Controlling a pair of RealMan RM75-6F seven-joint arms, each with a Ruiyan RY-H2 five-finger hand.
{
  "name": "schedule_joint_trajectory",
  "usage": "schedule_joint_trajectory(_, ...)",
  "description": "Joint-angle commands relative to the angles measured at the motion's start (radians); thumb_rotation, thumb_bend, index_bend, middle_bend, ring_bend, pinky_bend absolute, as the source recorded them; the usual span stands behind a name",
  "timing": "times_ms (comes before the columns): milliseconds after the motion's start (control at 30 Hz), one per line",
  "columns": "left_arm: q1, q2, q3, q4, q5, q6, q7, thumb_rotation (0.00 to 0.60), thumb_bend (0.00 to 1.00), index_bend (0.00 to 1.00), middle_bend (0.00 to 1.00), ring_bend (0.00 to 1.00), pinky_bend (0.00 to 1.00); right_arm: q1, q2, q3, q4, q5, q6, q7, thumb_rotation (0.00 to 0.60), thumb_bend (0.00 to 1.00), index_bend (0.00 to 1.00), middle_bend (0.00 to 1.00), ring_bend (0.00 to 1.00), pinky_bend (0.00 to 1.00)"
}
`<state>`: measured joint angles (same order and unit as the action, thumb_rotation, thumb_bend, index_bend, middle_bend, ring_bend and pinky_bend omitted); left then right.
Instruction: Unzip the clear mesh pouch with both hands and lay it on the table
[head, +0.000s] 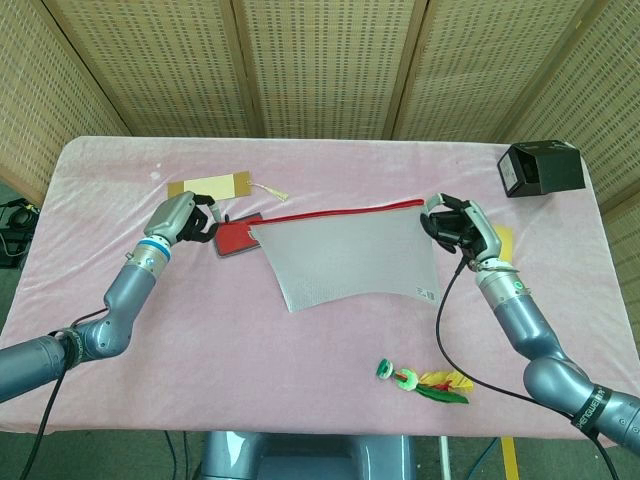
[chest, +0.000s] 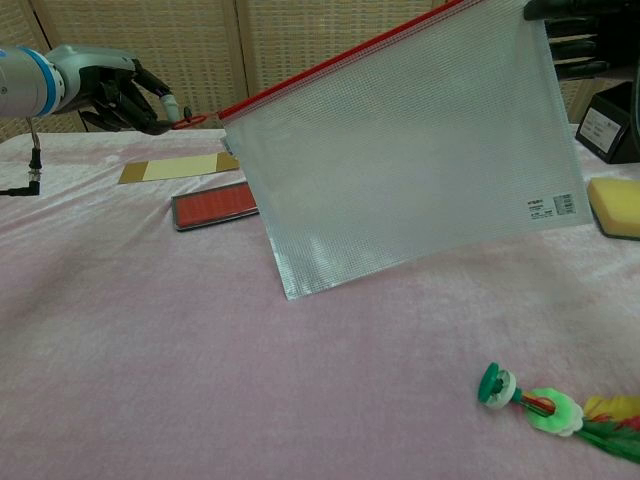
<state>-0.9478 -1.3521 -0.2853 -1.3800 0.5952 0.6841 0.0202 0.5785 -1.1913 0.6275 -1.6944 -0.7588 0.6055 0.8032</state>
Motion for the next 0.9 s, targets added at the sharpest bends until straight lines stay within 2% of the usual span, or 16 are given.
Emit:
schedule_joint_trajectory(33,-0.002,-0.005,0.001,0.004,-0.004,-0.004,-0.001,0.6,0.37,0.77,0.92,0.89,1.0,0.003,-0.002,-0.004,0.005,-0.002,-0.005,-0.002,0.6,0.85,0.76,0.96,0.92,1.0)
schedule_joint_trajectory(100,-0.002,-0.011,-0.001,0.007,-0.001,-0.003,-0.006,0.6,0.1,0.41,0.91,0.88,1.0,0.008,-0.002,-0.016,0.015,-0.019,-0.005,-0.022,0.6,0.52,0.49,0.96,0.92,1.0)
schedule_joint_trajectory(133,0.0,-0.015,-0.002,0.009,0.005,0.003,-0.008,0.6,0.01,0.23,0.91,0.88,1.0,0.013,-0.003,-0.03,0.023,-0.036,0.005,-0.049,0.6,0.27,0.3,0.95,0.92,1.0)
schedule_joint_trajectory(200,0.006,-0.02,-0.006,0.011,0.022,0.018,-0.015,0.6,0.0,0.02,0.9,0.87,1.0,0.023,-0.002,-0.064,0.039,-0.065,0.028,-0.117,0.6,0.04,0.09,0.93,0.91,1.0)
schedule_joint_trajectory(233,0.011,-0.023,-0.011,0.01,0.036,0.031,-0.022,0.6,0.0,0.0,0.89,0.87,1.0,0.031,0.0,-0.089,0.051,-0.088,0.056,-0.176,0.6,0.0,0.04,0.93,0.91,1.0)
schedule_joint_trajectory(333,0.034,-0.025,-0.019,0.003,0.096,0.097,-0.034,0.6,0.0,0.0,0.86,0.86,1.0,0.045,-0.009,-0.162,0.088,-0.148,0.186,-0.377,0.6,0.0,0.0,0.91,0.9,1.0)
schedule_joint_trajectory(400,0.052,-0.017,-0.016,-0.007,0.14,0.155,-0.024,0.6,0.0,0.0,0.8,0.81,0.98,0.045,-0.011,-0.205,0.107,-0.191,0.268,-0.506,0.6,0.0,0.0,0.87,0.88,1.0)
schedule_joint_trajectory(433,0.065,-0.012,-0.012,-0.016,0.166,0.191,-0.017,0.6,0.0,0.0,0.71,0.73,0.91,0.041,-0.01,-0.226,0.118,-0.221,0.317,-0.576,0.6,0.0,0.0,0.83,0.84,0.97)
schedule_joint_trajectory(467,0.079,-0.004,-0.007,-0.026,0.193,0.23,-0.007,0.6,0.0,0.0,0.57,0.61,0.79,0.034,-0.009,-0.248,0.13,-0.257,0.365,-0.636,0.6,0.0,0.0,0.78,0.8,0.93)
schedule_joint_trajectory(500,0.095,0.006,0.0,-0.041,0.218,0.268,0.002,0.6,0.0,0.0,0.45,0.49,0.67,0.024,-0.004,-0.274,0.151,-0.306,0.417,-0.703,0.6,0.0,0.0,0.69,0.72,0.82)
schedule_joint_trajectory(533,0.112,0.016,0.006,-0.057,0.242,0.304,0.01,0.6,0.0,0.0,0.26,0.3,0.47,0.013,0.0,-0.295,0.165,-0.346,0.456,-0.747,0.6,0.0,0.0,0.57,0.6,0.65)
schedule_joint_trajectory(567,0.127,0.025,0.014,-0.069,0.259,0.334,0.019,0.6,0.0,0.0,0.11,0.14,0.27,0.003,0.008,-0.311,0.176,-0.374,0.481,-0.777,0.6,0.0,0.01,0.41,0.44,0.43)
schedule_joint_trajectory(600,0.149,0.04,0.028,-0.089,0.282,0.375,0.037,0.6,0.0,0.0,0.05,0.07,0.16,-0.014,0.02,-0.333,0.185,-0.409,0.513,-0.808,0.6,0.0,0.01,0.3,0.32,0.28)
schedule_joint_trajectory(633,0.172,0.056,0.042,-0.113,0.302,0.412,0.055,0.6,0.0,0.0,0.0,0.01,0.06,-0.034,0.038,-0.356,0.189,-0.441,0.541,-0.834,0.6,0.0,0.01,0.15,0.16,0.12)
schedule_joint_trajectory(700,0.217,0.092,0.069,-0.166,0.329,0.474,0.09,0.6,0.0,0.0,0.0,0.0,0.0,-0.072,0.068,-0.387,0.187,-0.484,0.588,-0.863,0.6,0.0,0.0,0.02,0.01,0.0)
schedule_joint_trajectory(900,0.372,0.223,0.162,-0.397,0.368,0.621,0.158,0.6,0.0,0.0,0.0,0.0,0.0,-0.206,0.142,-0.48,0.168,-0.604,0.752,-0.902,0.6,0.0,0.0,0.0,0.0,0.0)
